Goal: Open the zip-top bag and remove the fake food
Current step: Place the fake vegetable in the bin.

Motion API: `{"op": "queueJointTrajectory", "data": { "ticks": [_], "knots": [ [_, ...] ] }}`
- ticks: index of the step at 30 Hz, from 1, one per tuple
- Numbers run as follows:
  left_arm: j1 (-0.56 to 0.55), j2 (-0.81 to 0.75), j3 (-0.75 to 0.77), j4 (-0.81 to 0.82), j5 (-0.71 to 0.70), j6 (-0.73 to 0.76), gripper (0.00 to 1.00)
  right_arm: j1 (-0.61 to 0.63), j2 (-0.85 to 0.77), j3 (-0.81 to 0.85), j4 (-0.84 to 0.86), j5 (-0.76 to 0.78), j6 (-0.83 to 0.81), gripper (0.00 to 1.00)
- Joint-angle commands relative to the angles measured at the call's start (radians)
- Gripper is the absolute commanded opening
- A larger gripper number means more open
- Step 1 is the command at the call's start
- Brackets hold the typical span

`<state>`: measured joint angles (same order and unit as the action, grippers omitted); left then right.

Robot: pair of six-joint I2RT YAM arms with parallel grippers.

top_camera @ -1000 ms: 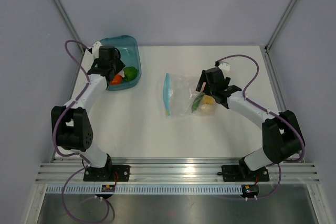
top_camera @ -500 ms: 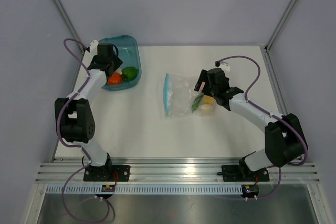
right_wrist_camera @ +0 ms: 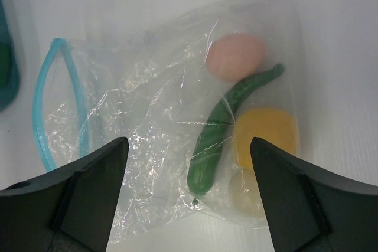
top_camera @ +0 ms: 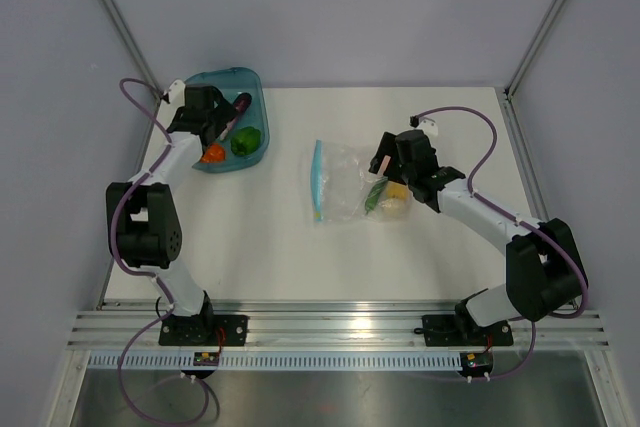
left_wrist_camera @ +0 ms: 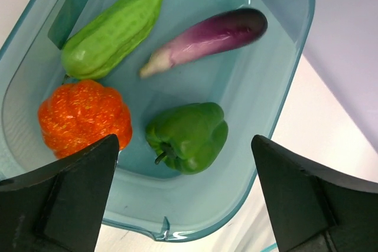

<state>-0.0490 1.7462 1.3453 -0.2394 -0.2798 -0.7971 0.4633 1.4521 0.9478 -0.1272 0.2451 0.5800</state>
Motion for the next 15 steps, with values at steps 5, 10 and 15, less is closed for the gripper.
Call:
{"op": "queueJointTrajectory", "data": {
  "ticks": [5, 10, 15],
  "knots": [
    [0.021, -0.039, 0.071, -0.103, 0.002, -0.017, 0.99, -0.005, -0.041, -0.003, 0.035, -0.007, -0.003, 0.92],
    [0.046, -0.085, 0.029, -0.113, 0.077, -0.085, 0.99, -0.005, -0.048, -0.003, 0.034, -0.009, -0.006, 0.92],
    [0.031, -0.177, -0.098, -0.022, 0.178, -0.149, 0.97, -0.005, -0.041, -0.001, 0.034, -0.010, -0.006, 0.92]
  ]
}}
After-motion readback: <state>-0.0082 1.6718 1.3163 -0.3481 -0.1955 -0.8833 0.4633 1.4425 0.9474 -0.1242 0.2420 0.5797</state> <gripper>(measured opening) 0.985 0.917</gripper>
